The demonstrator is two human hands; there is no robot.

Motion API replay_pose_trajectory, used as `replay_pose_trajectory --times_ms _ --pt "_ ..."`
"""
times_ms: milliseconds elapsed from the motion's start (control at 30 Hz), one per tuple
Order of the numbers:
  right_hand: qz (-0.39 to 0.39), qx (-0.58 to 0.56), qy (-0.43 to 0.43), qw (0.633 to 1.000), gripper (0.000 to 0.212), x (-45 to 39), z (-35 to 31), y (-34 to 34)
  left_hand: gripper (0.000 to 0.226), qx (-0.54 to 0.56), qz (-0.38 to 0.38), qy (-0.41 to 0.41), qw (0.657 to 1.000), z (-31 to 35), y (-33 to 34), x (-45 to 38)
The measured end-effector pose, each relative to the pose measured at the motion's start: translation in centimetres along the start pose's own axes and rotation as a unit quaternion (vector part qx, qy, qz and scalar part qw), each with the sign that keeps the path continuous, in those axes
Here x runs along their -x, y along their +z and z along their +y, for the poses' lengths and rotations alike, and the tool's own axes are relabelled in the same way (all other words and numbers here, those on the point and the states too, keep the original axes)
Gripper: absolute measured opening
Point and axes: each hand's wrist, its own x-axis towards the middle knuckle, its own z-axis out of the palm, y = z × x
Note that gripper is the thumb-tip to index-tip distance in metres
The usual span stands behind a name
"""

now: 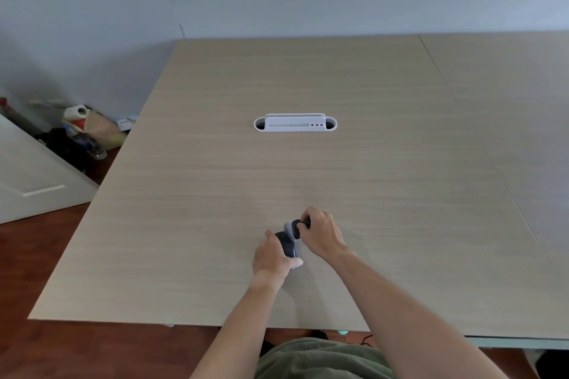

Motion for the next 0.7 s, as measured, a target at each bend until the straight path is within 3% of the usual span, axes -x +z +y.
replay_pose_trajectory --times_ms 100,200,267,400,467,567,700 --pt "-0.043 0.001 0.004 0.999 0.010 -0.13 -0.29 -0.11 0.071 0.003 0.000 -0.001 1.000 -0.03 -0.01 -0.15" --pt "0.010 0.039 0.025 0.999 0.012 -0.29 -0.35 -0.19 0.074 -0.001 0.002 -0.004 1.000 0.01 0.03 -0.17" --pt "0.017 -0.014 0.027 0.999 0.009 -0.58 -0.39 -0.03 0.073 0.002 0.001 -0.001 1.000 -0.01 0.01 -0.20" --pt "-0.034 -0.014 0.029 0.999 0.009 -0.48 -0.72 -0.03 0.072 0.006 -0.002 0.000 1.000 0.07 -0.23 -0.18" --pt "-0.003 0.024 0.042 0.999 0.014 -0.28 -0.86 -0.05 0.074 0.001 -0.004 -0.004 1.000 0.19 -0.31 -0.14" --pt "0.030 -0.031 0.048 0.998 0.012 -0.58 -1.03 0.08 0.074 -0.005 -0.014 0.001 1.000 0.24 -0.29 -0.29" --pt "-0.022 -0.033 0.049 0.998 0.011 -0.76 -0.84 0.08 0.072 -0.005 -0.023 0.004 1.000 0.24 -0.33 -0.55"
